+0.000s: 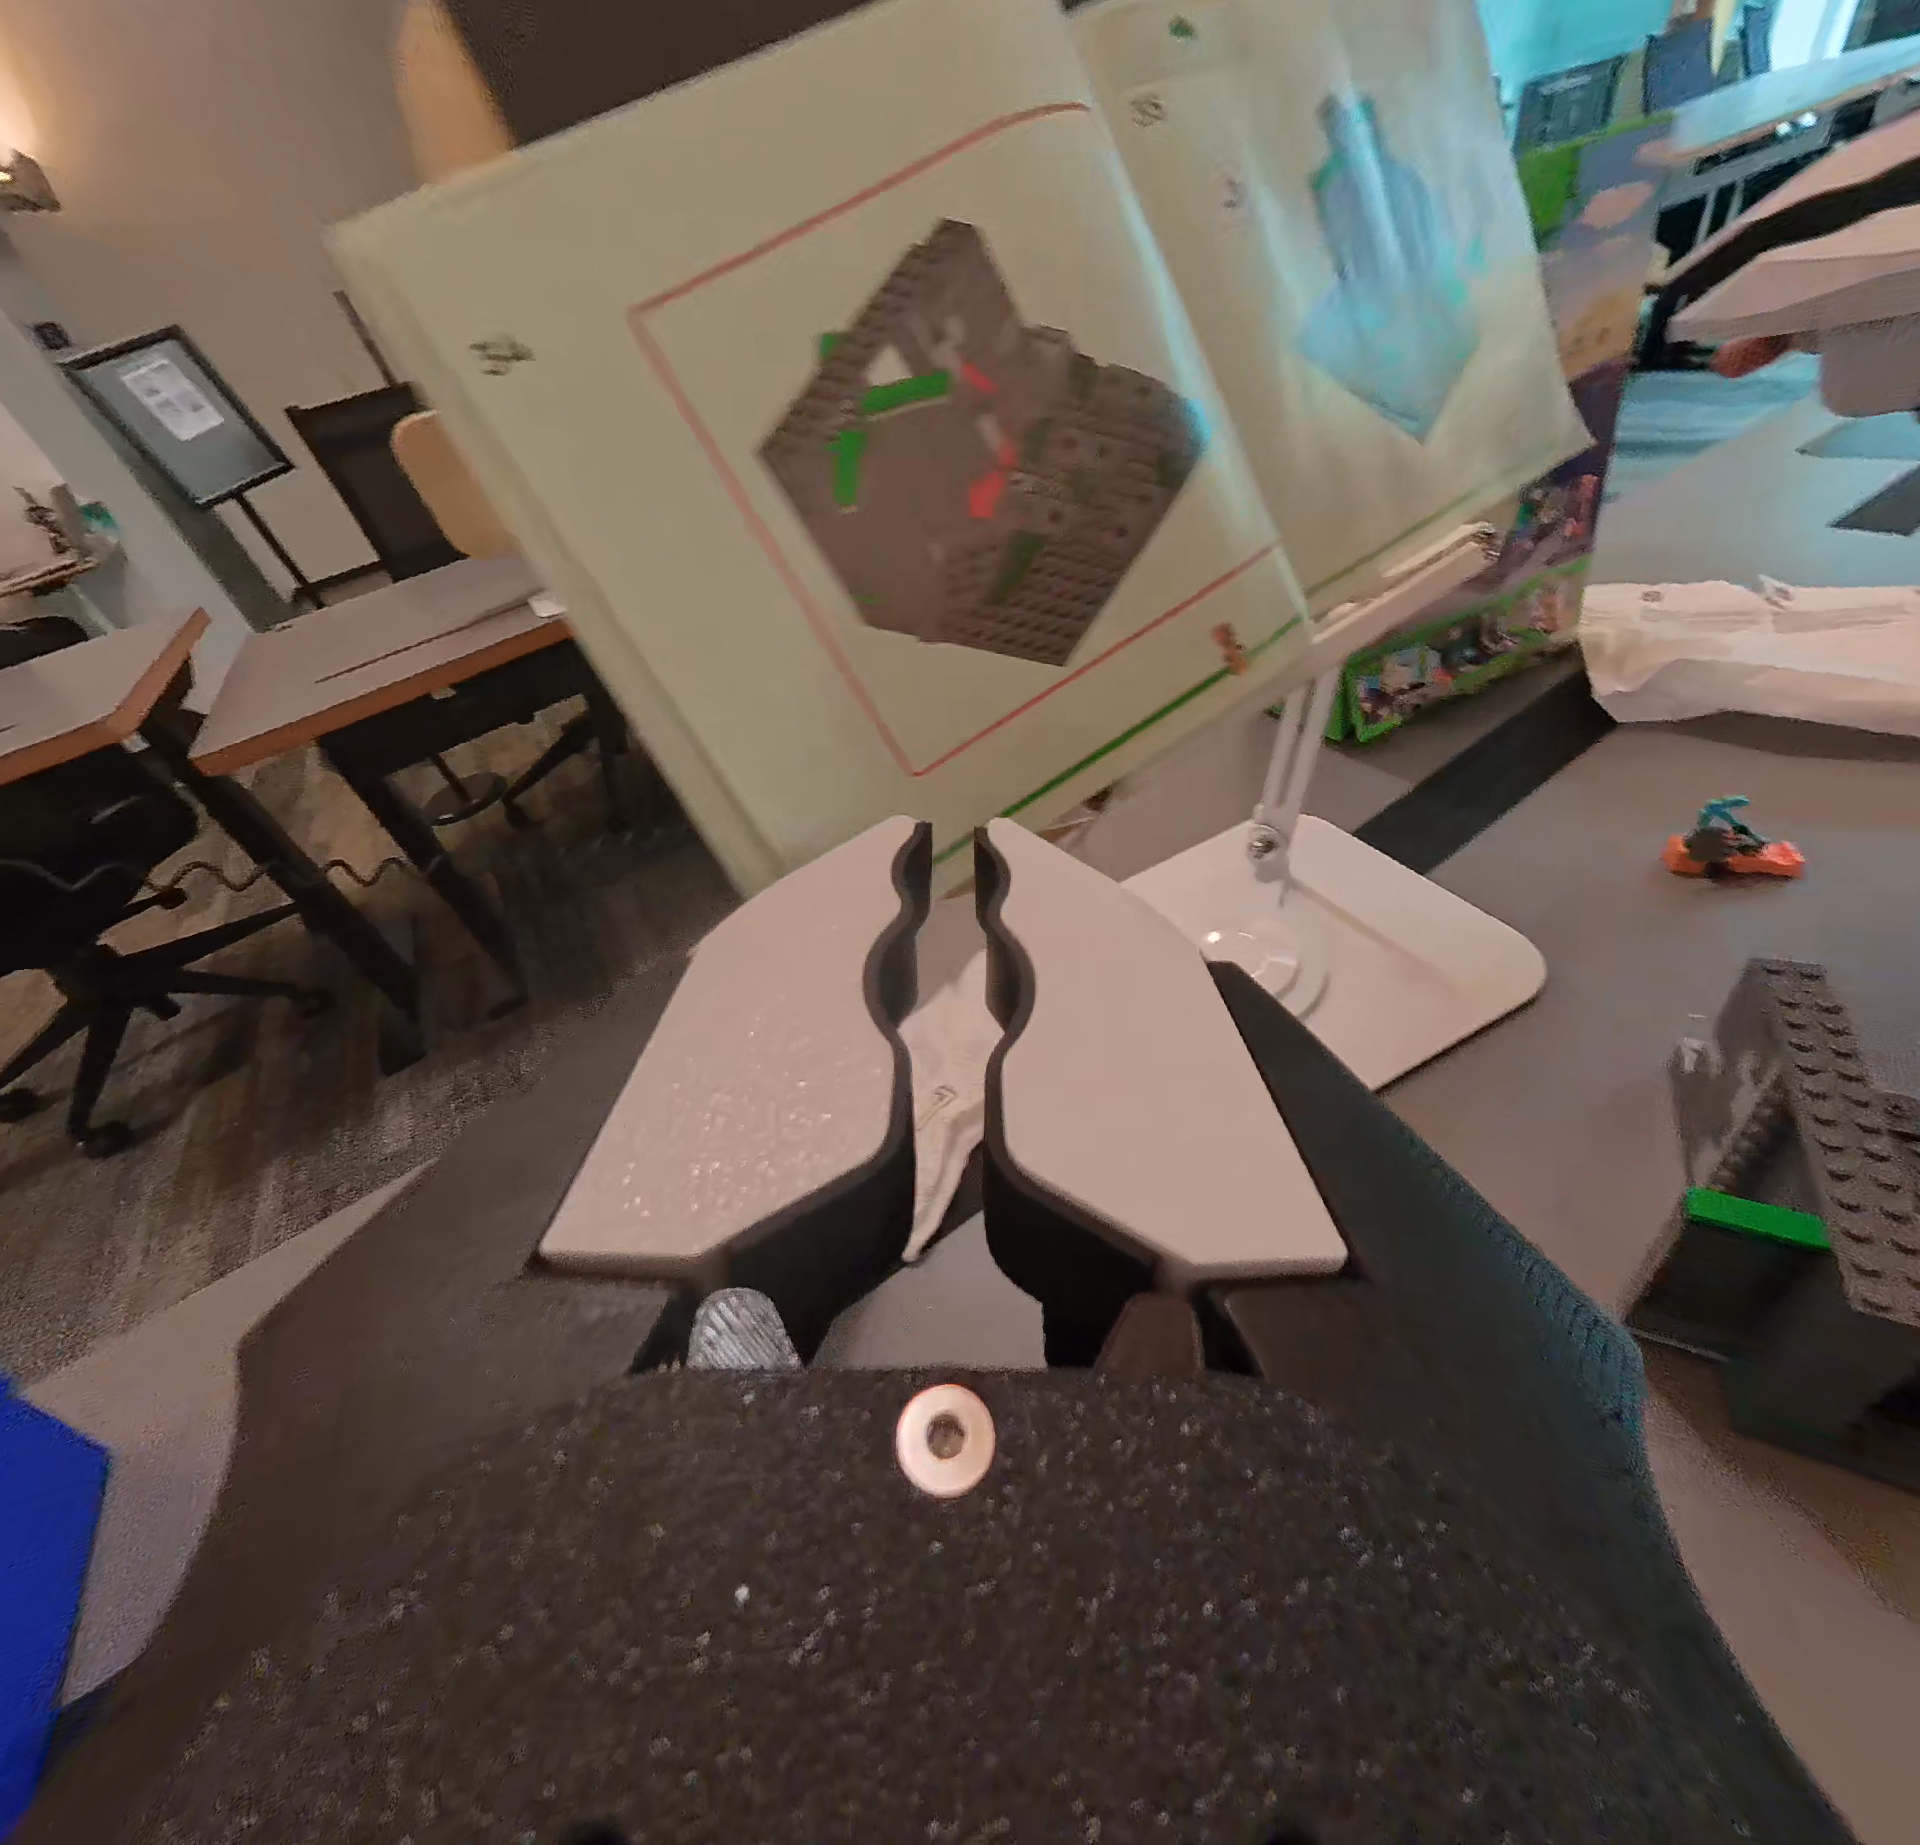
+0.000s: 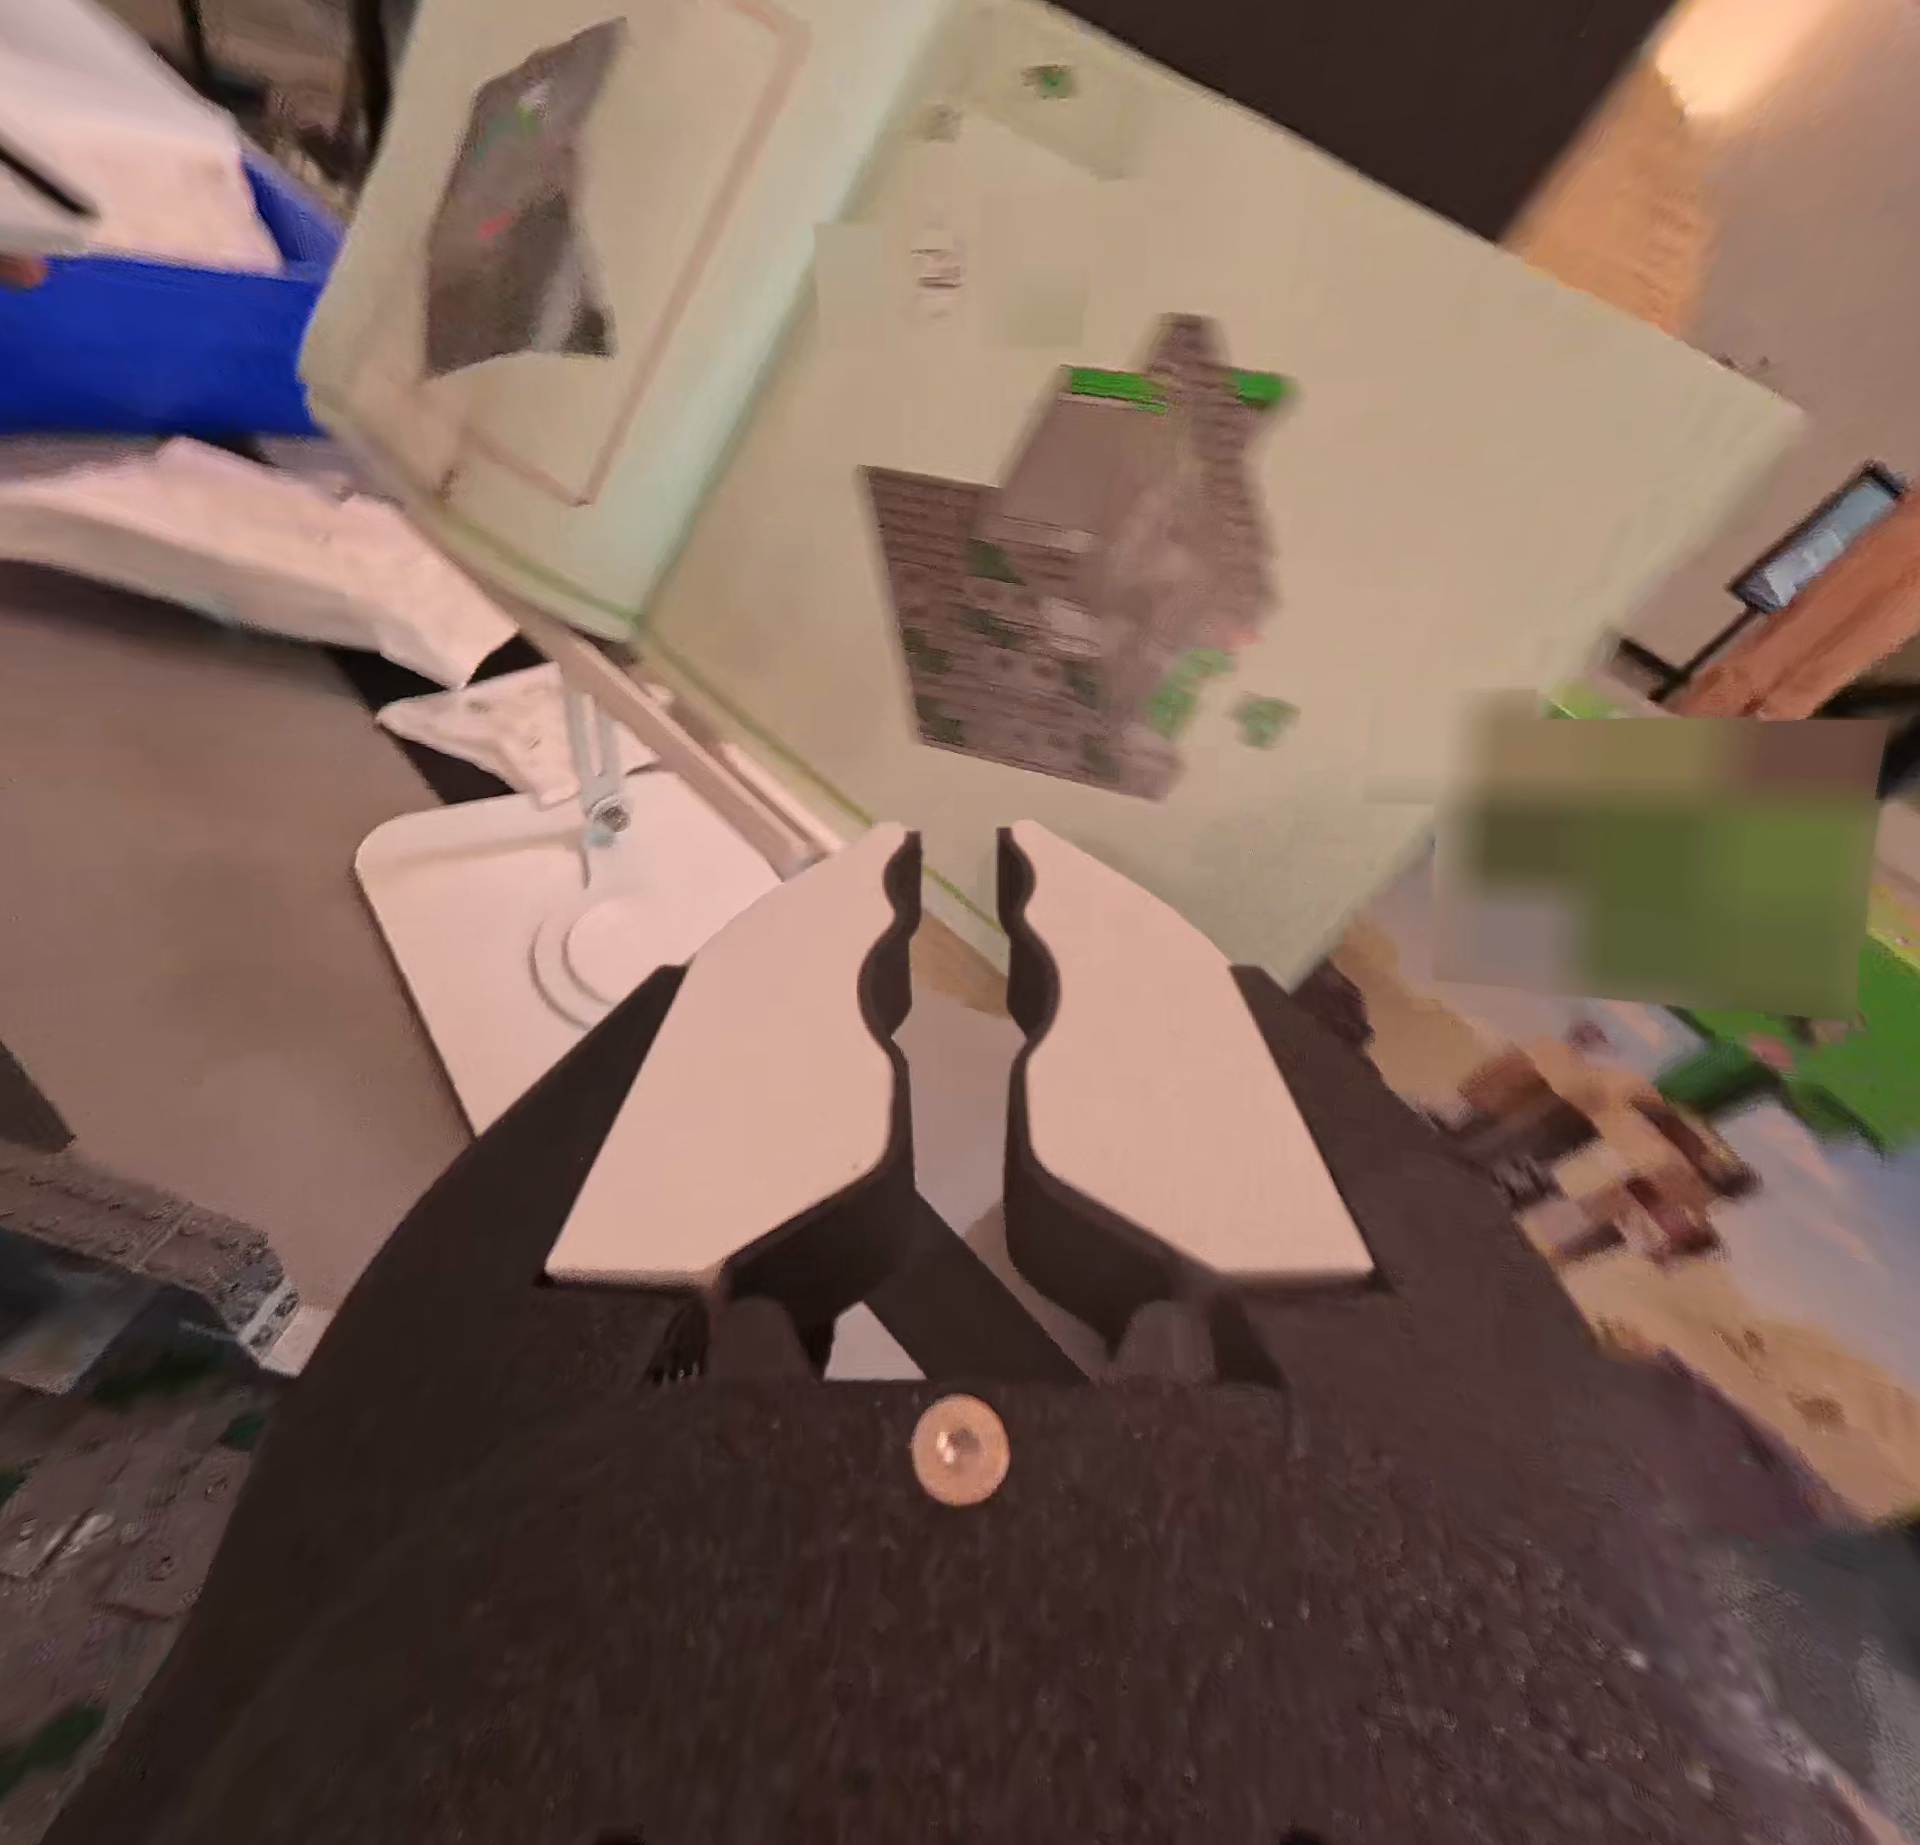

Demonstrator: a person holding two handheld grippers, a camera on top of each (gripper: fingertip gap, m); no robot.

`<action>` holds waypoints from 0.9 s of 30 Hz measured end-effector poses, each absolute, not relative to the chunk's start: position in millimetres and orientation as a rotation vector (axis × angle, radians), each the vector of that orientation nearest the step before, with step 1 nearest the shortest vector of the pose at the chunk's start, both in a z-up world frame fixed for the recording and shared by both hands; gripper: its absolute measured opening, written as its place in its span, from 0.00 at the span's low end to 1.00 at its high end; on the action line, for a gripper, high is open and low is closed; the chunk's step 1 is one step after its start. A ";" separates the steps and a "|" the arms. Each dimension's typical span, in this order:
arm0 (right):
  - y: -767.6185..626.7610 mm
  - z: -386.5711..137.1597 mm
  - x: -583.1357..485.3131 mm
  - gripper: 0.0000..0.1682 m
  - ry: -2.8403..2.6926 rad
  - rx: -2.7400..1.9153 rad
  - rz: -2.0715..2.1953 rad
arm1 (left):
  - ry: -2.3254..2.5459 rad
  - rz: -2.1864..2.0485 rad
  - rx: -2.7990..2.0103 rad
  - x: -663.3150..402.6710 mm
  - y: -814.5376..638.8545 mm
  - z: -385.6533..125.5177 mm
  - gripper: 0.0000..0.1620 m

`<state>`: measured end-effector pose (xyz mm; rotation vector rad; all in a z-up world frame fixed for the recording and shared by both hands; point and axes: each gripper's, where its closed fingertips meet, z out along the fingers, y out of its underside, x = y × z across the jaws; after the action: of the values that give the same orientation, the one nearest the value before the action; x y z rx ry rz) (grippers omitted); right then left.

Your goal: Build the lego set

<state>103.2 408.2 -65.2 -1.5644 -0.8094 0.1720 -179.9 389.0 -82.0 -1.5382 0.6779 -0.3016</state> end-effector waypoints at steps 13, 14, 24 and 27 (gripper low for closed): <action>441.1 -92.8 -50.3 0.00 -1.221 -1.540 -0.215 | 0.688 -0.289 -1.659 -143.9 378.9 -127.3 0.02; 443.3 -94.6 -53.3 0.00 -1.240 -1.550 -0.257 | 0.689 -0.288 -1.663 -145.4 379.0 -130.3 0.02; 453.8 -105.5 -60.2 0.00 -1.422 -1.476 -0.571 | 0.684 -0.284 -1.609 -135.6 407.1 -110.6 0.05; 452.1 -106.7 -61.3 0.00 -1.399 -1.496 -0.470 | 0.703 -0.253 -1.602 -128.1 426.3 -106.0 0.04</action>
<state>-61.3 452.1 -106.7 -1.4958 -1.3993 -0.4702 -128.1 426.3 -106.0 -1.6019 0.7033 -0.2529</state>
